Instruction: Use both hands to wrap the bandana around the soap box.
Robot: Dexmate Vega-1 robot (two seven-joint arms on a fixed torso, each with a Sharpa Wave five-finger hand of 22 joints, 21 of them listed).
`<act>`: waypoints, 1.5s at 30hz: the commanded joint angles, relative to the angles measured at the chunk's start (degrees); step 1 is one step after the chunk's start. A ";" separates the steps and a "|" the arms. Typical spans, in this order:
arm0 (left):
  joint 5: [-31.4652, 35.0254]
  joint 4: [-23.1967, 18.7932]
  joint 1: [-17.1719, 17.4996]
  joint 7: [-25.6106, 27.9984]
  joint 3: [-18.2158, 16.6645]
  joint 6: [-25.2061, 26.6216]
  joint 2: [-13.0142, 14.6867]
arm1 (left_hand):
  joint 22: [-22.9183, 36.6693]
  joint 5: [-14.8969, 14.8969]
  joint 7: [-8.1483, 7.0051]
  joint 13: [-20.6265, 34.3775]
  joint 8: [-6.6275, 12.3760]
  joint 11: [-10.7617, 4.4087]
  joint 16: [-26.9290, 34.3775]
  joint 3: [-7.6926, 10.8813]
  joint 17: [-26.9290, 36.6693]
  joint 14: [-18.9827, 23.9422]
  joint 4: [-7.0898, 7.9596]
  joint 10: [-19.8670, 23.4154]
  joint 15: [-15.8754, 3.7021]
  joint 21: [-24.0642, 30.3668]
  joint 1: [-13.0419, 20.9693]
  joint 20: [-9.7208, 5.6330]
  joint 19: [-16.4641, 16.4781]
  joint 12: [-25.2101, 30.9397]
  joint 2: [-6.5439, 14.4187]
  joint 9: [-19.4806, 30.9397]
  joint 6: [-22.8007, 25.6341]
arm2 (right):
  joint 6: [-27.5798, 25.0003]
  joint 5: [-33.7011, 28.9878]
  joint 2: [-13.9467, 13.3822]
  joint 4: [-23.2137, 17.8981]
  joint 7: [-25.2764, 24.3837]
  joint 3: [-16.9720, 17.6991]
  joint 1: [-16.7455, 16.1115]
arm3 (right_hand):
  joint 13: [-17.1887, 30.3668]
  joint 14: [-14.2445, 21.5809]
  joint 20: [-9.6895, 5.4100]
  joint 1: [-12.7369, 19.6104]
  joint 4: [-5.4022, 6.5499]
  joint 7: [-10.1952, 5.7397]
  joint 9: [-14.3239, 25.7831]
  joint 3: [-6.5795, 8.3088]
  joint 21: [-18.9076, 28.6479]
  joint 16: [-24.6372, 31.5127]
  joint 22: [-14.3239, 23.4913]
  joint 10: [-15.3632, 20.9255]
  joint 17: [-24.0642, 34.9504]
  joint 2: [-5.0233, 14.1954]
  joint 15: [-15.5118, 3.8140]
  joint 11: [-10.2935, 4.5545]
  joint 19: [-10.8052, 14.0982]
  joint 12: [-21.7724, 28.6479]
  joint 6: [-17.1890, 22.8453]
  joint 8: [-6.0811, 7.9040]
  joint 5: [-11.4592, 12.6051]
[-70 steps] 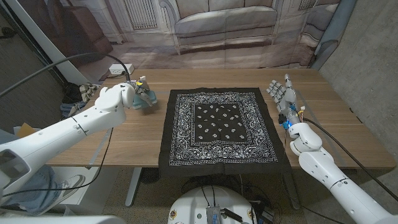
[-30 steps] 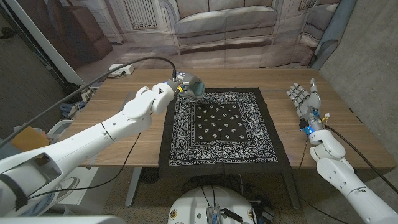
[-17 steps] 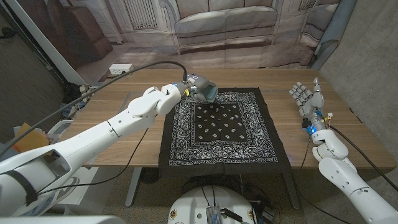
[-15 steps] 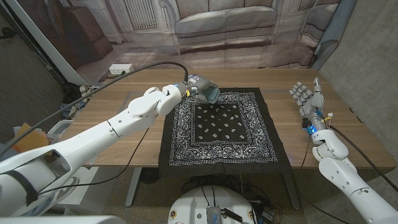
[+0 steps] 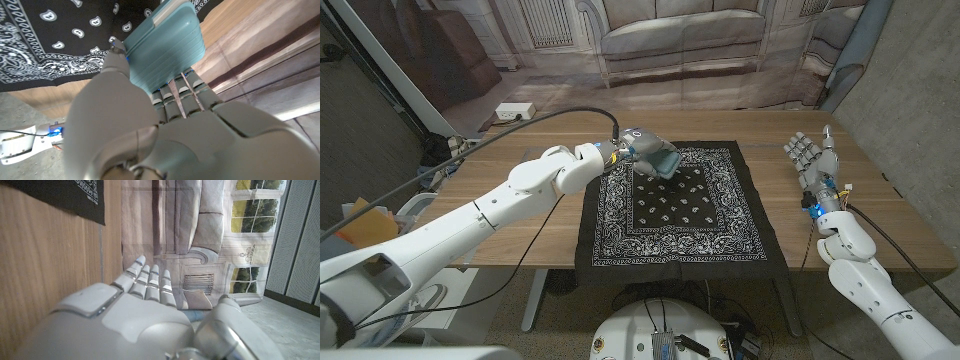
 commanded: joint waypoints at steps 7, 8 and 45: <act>-1.29 -5.60 7.63 -0.35 -3.31 -0.27 1.65 | 0.24 0.04 0.41 0.13 -0.33 0.36 -0.14 0.81 0.15 -0.08 1.04 -0.29 -3.67 -0.57 0.00 0.48 -0.44 -0.16 0.75 0.14 -0.36 | 0.95 -3.69 0.32 -5.59 -4.75 -1.05 -3.56 | 0.14 0.24 0.27 0.13 -0.33 0.11 0.33 0.38 0.00 -0.15 0.18 0.44 0.19 0.51 0.22 0.27 0.47 -0.01 0.40 0.04 0.02; -1.55 -5.44 7.51 -0.53 -3.25 -0.73 1.62 | 0.24 0.03 0.49 0.13 -0.36 0.40 -0.18 0.80 0.14 -0.18 1.05 -0.28 -3.61 -0.61 0.00 0.55 -0.48 -0.17 0.75 0.14 -0.36 | 1.03 -3.82 0.33 -5.79 -4.95 -1.03 -3.78 | 0.14 0.27 0.26 0.13 -0.33 0.12 0.34 0.38 0.01 -0.13 0.18 0.48 0.19 0.52 0.20 0.26 0.49 0.00 0.40 0.04 0.02; -2.45 6.38 2.73 -1.62 0.20 -19.66 -1.37 | 0.25 -0.05 -0.03 0.12 -0.06 -0.03 0.18 1.13 0.12 1.52 0.84 1.69 -4.47 -0.96 0.66 -0.38 0.10 0.16 1.30 0.10 2.11 | 1.79 -6.06 1.46 -8.25 -8.96 -1.54 -7.51 | 0.14 0.27 0.31 0.17 -0.54 0.20 0.34 0.31 -0.02 -0.16 0.19 0.53 0.20 0.64 0.25 0.21 0.52 -0.06 0.59 0.05 -0.04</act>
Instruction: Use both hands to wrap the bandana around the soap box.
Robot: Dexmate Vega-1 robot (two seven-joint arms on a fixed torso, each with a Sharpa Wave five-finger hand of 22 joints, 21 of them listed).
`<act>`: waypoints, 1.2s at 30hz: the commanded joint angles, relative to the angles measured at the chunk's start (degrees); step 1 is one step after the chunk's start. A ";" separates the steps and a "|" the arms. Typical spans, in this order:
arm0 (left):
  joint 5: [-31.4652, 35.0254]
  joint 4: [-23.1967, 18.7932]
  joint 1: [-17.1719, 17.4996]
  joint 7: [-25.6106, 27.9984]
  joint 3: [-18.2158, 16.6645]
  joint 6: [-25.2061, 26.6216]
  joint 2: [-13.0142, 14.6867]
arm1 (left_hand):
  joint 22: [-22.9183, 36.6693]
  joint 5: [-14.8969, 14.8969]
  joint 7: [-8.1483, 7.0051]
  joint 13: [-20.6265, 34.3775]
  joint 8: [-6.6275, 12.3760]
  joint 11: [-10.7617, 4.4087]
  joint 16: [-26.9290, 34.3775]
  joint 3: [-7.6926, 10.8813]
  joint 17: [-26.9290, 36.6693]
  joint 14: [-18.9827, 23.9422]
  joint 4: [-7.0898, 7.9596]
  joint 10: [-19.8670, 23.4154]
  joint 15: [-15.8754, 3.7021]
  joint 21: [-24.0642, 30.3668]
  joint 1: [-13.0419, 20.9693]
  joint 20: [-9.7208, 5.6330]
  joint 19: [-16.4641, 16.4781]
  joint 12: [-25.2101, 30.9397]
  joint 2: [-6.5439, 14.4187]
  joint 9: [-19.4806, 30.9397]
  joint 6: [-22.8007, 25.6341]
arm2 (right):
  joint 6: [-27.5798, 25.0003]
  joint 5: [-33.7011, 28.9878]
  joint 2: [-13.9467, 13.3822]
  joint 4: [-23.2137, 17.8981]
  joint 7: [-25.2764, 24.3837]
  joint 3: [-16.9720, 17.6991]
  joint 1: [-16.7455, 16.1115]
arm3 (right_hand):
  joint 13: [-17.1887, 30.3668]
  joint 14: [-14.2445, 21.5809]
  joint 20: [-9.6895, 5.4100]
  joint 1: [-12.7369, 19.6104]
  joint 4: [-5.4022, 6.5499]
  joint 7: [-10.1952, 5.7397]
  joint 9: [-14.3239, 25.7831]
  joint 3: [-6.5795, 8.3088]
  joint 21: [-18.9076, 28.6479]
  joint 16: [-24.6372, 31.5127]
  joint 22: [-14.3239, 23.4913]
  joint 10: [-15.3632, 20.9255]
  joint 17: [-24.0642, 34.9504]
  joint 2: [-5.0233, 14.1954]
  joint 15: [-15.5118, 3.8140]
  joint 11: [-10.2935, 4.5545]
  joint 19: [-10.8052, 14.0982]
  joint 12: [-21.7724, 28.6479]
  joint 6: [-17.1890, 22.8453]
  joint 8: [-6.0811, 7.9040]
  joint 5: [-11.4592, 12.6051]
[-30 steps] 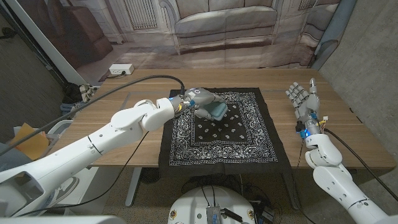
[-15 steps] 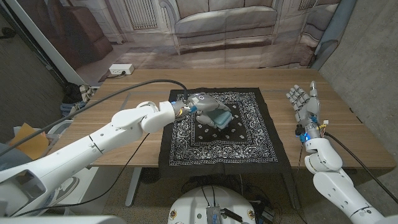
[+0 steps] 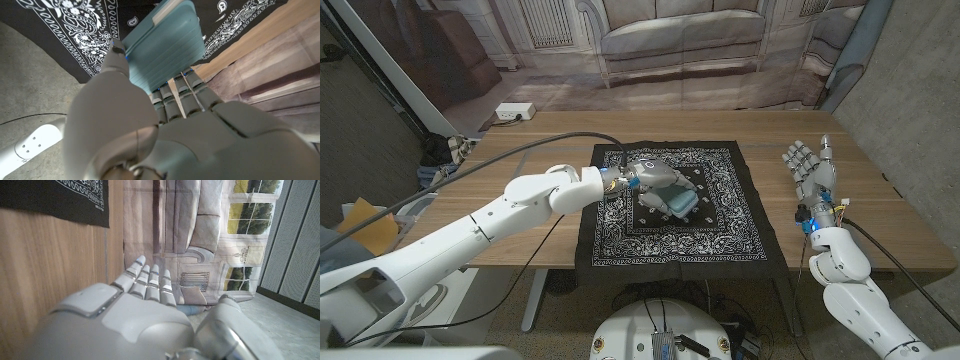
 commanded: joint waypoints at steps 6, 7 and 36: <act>2.34 2.28 -0.38 -2.45 1.45 -1.38 -0.69 | 0.26 0.28 -0.16 0.12 -0.01 0.12 -0.01 1.14 0.09 -0.08 0.82 0.05 -4.35 -0.42 0.57 0.01 -0.48 -0.32 1.27 0.09 0.65 | -0.27 -0.97 0.36 -0.27 -0.85 -1.29 0.22 | 0.15 0.27 0.15 0.17 -0.32 -0.06 0.34 0.05 -0.03 -0.16 0.20 0.41 0.07 0.66 0.31 0.19 0.31 -0.07 0.37 0.04 -0.05; 3.26 2.14 -0.42 -2.47 1.65 -1.23 -0.72 | 0.26 0.25 -0.29 0.12 -0.18 0.20 -0.28 1.10 0.08 -0.74 0.86 -0.02 -4.14 -0.66 0.51 0.09 -0.99 -0.38 1.24 0.09 0.35 | -0.31 -0.96 0.37 -0.29 -0.90 -1.32 0.21 | 0.15 0.28 0.13 0.17 -0.33 -0.06 0.34 0.05 -0.02 -0.16 0.20 0.42 0.07 0.67 0.30 0.17 0.33 -0.07 0.37 0.04 -0.05; 5.82 3.35 -2.90 -7.42 4.41 -0.19 -3.04 | 0.18 -0.18 -1.09 0.01 -2.59 -0.03 -1.31 -1.50 -0.19 -11.14 2.34 -8.86 -3.20 -3.76 -3.18 -0.13 -11.43 -1.86 -0.92 0.03 -7.38 | 0.09 -0.81 0.08 -0.68 -1.10 -1.04 -1.16 | 0.15 0.28 0.15 0.19 -0.49 -0.08 0.34 -0.02 -0.03 -0.17 0.20 0.48 0.07 0.71 0.23 0.12 0.36 -0.09 0.44 0.03 -0.08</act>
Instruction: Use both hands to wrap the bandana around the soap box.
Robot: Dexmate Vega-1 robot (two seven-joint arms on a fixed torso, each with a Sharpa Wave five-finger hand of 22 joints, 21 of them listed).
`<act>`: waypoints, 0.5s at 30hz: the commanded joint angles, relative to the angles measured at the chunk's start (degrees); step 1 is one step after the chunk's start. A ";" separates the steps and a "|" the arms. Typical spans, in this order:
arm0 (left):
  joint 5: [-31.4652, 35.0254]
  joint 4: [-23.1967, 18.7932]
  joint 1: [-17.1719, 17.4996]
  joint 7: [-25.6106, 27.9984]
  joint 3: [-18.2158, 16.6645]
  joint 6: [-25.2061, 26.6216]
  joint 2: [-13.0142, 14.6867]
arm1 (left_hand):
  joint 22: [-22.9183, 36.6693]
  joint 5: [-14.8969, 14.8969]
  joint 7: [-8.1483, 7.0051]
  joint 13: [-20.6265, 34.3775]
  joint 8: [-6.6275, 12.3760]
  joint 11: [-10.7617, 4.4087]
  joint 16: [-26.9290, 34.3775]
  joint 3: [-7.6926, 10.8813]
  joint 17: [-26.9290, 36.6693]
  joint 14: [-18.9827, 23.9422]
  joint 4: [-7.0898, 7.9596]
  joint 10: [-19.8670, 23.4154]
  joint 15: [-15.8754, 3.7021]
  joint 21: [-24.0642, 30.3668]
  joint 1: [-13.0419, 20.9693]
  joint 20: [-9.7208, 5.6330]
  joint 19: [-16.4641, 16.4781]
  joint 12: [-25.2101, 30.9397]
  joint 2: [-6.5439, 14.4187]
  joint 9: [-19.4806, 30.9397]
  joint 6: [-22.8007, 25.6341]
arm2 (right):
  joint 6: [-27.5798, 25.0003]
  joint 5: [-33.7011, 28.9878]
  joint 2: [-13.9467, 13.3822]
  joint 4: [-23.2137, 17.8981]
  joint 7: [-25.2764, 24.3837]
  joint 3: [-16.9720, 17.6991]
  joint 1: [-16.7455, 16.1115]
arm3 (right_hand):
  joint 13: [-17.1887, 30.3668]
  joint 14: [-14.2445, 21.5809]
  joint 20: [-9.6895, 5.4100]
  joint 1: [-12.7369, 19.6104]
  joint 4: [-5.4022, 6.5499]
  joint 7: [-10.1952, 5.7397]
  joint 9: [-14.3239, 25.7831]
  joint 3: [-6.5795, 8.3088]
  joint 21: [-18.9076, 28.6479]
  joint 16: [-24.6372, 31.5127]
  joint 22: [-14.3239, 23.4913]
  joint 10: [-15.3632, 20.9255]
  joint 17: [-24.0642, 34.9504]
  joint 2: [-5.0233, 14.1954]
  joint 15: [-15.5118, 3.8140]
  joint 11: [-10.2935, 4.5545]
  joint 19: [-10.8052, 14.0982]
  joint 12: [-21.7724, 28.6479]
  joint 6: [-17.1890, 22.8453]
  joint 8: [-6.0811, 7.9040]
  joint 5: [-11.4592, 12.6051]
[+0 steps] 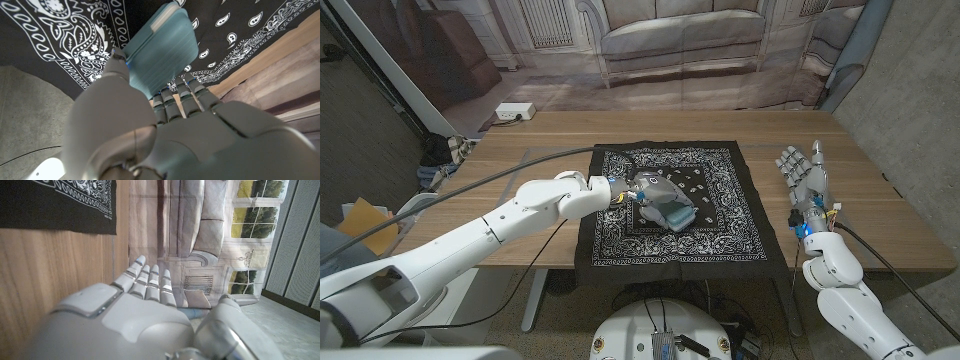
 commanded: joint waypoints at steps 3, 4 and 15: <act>0.17 0.17 -1.12 -3.17 1.10 0.59 -0.82 | 0.16 -0.16 -0.05 0.17 -0.47 0.32 -0.28 -0.53 0.09 -1.53 0.07 -1.23 -3.38 -0.28 -0.58 -0.31 -1.66 -0.12 -0.59 0.19 -1.39 | 0.21 0.20 -0.38 -0.50 -0.04 0.53 -0.69 | 0.15 0.32 0.14 0.19 -0.35 -0.06 0.34 0.13 -0.04 -0.16 0.20 0.50 0.09 0.72 0.31 0.15 0.35 -0.09 0.44 0.03 -0.09; 0.34 -0.01 -1.12 -3.42 1.12 0.83 -0.80 | 0.15 -0.15 -0.04 0.16 -0.52 0.28 -0.31 -0.59 0.08 -2.02 0.09 -1.73 -3.42 -0.38 -0.65 -0.10 -2.24 -0.18 -0.62 0.19 -1.79 | 0.22 0.22 -0.41 -0.49 0.04 0.54 -0.68 | 0.15 0.31 0.16 0.19 -0.36 -0.06 0.34 0.13 -0.05 -0.16 0.20 0.49 0.09 0.73 0.31 0.12 0.34 -0.09 0.43 0.02 -0.09; 1.63 -1.57 -1.07 -5.42 1.04 3.06 -0.61 | 0.09 -0.04 1.26 0.06 -1.14 1.35 -0.37 -2.07 -0.02 -8.37 0.41 -8.94 -1.57 -0.39 -2.09 0.43 -7.70 -0.42 -1.97 0.11 -9.66 | 0.30 0.44 -0.35 -0.09 0.43 0.53 -0.32 | 0.16 0.33 0.17 0.20 -0.41 -0.18 0.35 0.11 -0.06 -0.16 0.20 0.49 0.09 0.77 0.29 0.09 0.33 -0.11 0.47 0.02 -0.10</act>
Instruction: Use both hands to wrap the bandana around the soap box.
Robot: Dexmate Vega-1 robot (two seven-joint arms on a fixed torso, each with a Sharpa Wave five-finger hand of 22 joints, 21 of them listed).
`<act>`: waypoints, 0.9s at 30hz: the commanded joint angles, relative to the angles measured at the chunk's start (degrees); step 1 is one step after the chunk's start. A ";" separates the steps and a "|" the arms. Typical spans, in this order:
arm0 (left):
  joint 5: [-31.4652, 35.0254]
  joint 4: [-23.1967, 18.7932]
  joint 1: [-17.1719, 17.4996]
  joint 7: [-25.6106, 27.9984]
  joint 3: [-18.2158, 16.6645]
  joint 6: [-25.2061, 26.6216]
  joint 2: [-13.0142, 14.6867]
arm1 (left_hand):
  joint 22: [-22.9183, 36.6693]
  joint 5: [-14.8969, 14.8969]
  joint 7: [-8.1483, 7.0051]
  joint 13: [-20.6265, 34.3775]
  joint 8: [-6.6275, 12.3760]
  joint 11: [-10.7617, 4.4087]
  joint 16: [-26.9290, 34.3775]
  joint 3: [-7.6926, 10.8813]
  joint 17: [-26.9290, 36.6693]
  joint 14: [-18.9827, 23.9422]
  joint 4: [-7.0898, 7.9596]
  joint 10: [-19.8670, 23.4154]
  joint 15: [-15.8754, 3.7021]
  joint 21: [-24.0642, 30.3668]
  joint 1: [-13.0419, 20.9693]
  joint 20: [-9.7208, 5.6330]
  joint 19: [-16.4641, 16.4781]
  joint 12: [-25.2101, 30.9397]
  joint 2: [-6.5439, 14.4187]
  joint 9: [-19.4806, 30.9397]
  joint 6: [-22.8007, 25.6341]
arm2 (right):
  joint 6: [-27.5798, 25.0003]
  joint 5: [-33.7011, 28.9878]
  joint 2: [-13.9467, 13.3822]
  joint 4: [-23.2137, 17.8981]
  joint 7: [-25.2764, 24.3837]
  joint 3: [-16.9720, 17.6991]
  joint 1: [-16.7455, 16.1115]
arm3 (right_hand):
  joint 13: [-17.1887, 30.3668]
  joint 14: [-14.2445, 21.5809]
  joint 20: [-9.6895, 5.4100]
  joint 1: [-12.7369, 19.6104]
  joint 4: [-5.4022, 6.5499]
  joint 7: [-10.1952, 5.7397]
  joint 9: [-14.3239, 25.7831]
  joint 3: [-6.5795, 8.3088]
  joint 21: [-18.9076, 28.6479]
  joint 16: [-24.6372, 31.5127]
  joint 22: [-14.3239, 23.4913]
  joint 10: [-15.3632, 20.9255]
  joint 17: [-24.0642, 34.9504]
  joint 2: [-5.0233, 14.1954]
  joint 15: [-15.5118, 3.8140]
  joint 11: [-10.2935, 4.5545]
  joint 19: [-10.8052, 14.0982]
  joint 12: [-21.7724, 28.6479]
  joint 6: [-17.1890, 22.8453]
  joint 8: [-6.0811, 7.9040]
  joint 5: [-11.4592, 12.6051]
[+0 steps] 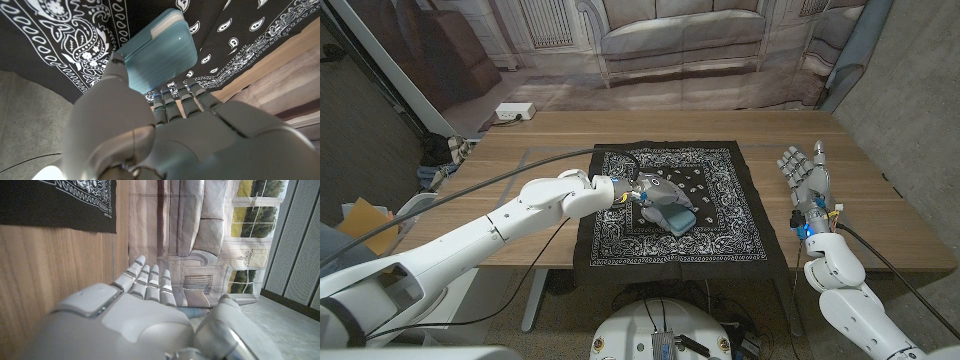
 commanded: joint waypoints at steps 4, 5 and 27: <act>1.25 -1.55 -0.10 -2.07 0.02 2.38 0.03 | 0.08 -0.07 0.79 0.05 0.03 0.57 0.15 -1.00 0.01 -3.29 0.30 -3.70 -1.43 -0.15 -0.64 0.45 -2.98 0.00 -1.25 0.07 -4.15 | 0.14 0.51 0.00 0.52 0.72 0.02 0.41 | 0.16 0.36 0.16 0.21 -0.43 -0.27 0.35 0.11 -0.05 -0.15 0.21 0.47 0.10 0.79 0.29 0.16 0.36 -0.12 0.52 0.04 -0.10; 1.26 -1.69 -0.08 -2.12 -0.03 2.51 0.07 | 0.08 -0.07 0.83 0.05 0.06 0.55 0.12 -1.08 0.01 -3.53 0.33 -3.80 -1.35 -0.14 -0.72 0.47 -3.09 0.03 -1.31 0.07 -4.28 | 0.16 0.54 0.02 0.59 0.78 0.00 0.45 | 0.16 0.33 0.15 0.21 -0.44 -0.28 0.35 0.11 -0.05 -0.16 0.21 0.48 0.10 0.80 0.31 0.13 0.36 -0.12 0.50 0.03 -0.10; -1.01 -5.64 1.27 -2.31 -2.84 6.75 1.25 | 0.03 0.09 -0.13 -0.07 1.66 -0.32 1.19 -2.13 -0.07 -2.00 0.92 -2.54 -2.61 0.40 -2.18 -2.02 -4.07 1.37 -1.83 0.00 -2.04 | 2.32 1.16 0.75 2.17 2.89 -0.27 0.47 | 0.16 0.35 0.20 0.34 -0.63 0.01 0.35 0.12 -0.09 -0.16 0.21 0.51 0.09 0.92 0.30 0.14 0.28 -0.14 0.68 0.06 -0.12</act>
